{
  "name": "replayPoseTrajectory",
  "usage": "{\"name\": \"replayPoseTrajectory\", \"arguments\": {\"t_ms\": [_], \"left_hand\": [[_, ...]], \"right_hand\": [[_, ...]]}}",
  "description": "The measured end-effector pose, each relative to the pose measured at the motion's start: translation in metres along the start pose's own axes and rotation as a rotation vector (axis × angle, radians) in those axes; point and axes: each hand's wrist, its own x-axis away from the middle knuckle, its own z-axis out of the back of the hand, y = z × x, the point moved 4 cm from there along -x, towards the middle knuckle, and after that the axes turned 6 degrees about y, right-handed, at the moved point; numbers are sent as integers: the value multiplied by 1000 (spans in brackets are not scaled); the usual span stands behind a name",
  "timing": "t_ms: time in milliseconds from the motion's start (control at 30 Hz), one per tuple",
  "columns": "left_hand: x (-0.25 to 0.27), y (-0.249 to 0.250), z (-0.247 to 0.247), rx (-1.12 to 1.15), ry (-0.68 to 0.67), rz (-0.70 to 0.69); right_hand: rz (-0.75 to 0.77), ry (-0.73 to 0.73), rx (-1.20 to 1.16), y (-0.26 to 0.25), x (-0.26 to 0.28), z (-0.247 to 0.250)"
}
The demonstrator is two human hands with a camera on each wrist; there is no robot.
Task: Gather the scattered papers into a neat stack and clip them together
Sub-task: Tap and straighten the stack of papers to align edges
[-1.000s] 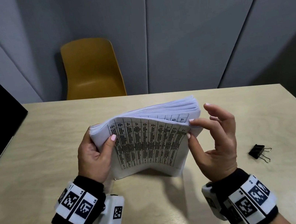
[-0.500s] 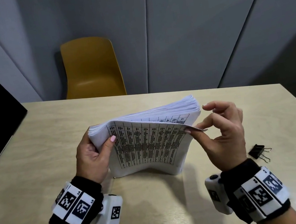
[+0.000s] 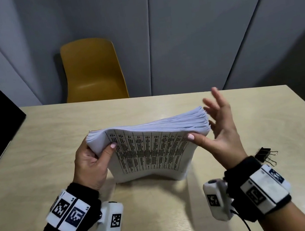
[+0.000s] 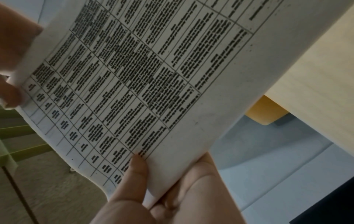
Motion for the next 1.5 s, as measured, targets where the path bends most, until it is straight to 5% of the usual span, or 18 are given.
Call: {"name": "replayPoseTrajectory", "arguments": {"t_ms": [133,267,433,567,633,767,1033,1167,1500], "left_hand": [[-2,12,-3,21,-25,-2],[-2,28,-4,-107,52,-198],[-7,29,-11,-381,24,-283],[-7,46,-11,-415,109,-396],[-6,47,-10,-333,100,-317],[-3,13,-14,-88,-27,119],[-9,10,-19,-85,-33,132],[-1,-7,-22,-2,-73,276],[-3,-13,-22,123,18,351]], "right_hand": [[-19,-98,-232,1,-13,-9],[-28,-29,-345,7,-14,-12],[-40,-62,-249,17,-15,-26],[70,69,-214,9,-17,-25],[84,86,-210,9,-13,-22],[-80,14,-184,29,-6,-25],[-19,93,-163,19,-5,-22],[-119,30,-193,17,5,-32],[-404,344,-337,7,-27,-35]]}}
